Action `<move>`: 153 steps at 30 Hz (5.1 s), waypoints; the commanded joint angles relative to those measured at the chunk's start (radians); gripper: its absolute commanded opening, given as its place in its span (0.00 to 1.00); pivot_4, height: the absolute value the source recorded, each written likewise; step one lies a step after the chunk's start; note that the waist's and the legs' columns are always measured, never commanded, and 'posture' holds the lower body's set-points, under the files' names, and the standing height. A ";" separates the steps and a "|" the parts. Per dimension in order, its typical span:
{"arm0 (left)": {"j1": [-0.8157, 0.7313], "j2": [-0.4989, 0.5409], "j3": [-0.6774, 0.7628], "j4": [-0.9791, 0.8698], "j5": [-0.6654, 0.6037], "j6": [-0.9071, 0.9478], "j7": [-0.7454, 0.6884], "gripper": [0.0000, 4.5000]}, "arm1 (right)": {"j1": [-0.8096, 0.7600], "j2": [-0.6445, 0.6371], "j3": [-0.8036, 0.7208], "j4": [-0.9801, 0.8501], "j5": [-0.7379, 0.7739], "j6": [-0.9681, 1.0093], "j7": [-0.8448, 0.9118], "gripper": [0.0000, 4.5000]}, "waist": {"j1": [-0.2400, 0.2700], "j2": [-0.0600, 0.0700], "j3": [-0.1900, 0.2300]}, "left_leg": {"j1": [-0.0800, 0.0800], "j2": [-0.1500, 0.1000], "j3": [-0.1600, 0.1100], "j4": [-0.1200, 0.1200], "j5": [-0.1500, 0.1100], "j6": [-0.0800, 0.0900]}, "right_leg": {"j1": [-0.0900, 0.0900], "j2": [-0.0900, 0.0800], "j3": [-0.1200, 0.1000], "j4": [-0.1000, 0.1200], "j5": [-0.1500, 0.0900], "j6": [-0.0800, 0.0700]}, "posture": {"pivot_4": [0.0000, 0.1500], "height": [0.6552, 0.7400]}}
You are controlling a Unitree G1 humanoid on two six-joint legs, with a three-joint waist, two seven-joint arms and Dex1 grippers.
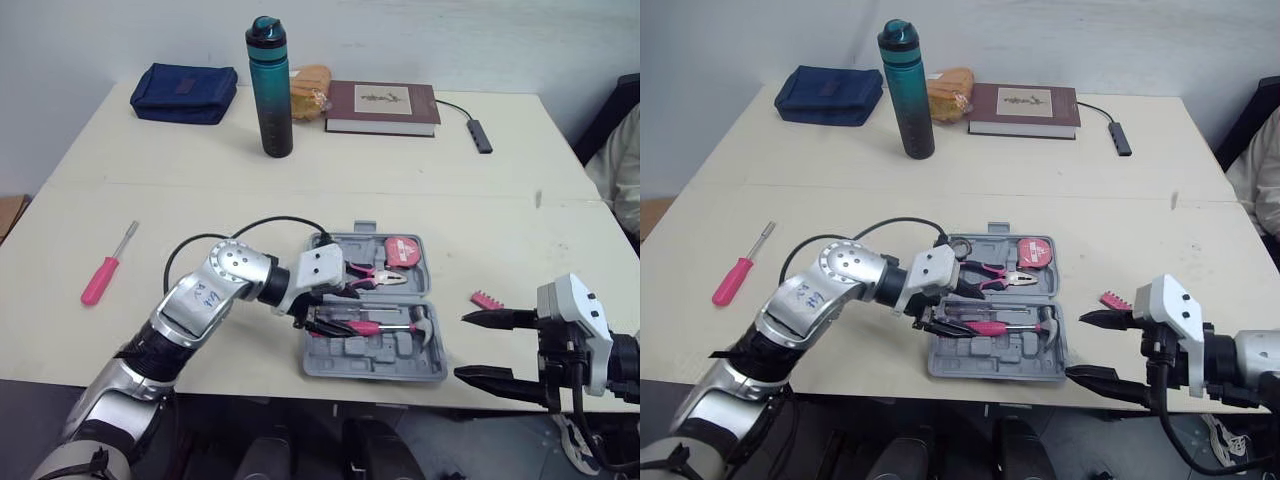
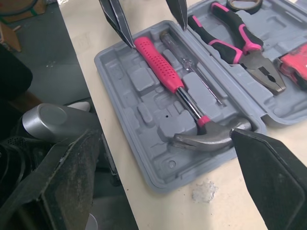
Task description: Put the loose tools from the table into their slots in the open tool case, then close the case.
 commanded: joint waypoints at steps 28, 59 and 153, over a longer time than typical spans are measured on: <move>0.027 -0.047 -0.190 0.237 0.246 -0.053 0.057 0.00 | 0.005 0.034 0.001 0.006 -0.020 -0.042 -0.011 1.00 | 0.002 -0.002 -0.018 | 0.019 0.000 0.000 -0.005 -0.005 0.008 | 0.020 0.000 0.000 -0.007 0.000 0.001 | 1.00 1.00; 0.005 -0.049 -0.291 0.315 0.337 -0.016 0.050 0.00 | 0.027 0.045 0.018 -0.005 -0.034 -0.060 -0.025 1.00 | 0.000 -0.003 -0.034 | 0.049 0.001 -0.001 -0.025 -0.008 0.012 | 0.055 -0.002 0.001 -0.026 -0.002 0.002 | 1.00 1.00; 0.613 0.143 0.687 -0.294 -0.238 0.169 0.666 0.99 | -0.410 0.015 0.142 0.092 0.107 -0.010 0.025 1.00 | -0.014 0.008 0.002 | 0.015 0.001 0.003 -0.017 -0.002 0.003 | 0.017 -0.006 -0.003 -0.018 0.000 0.004 | 1.00 1.00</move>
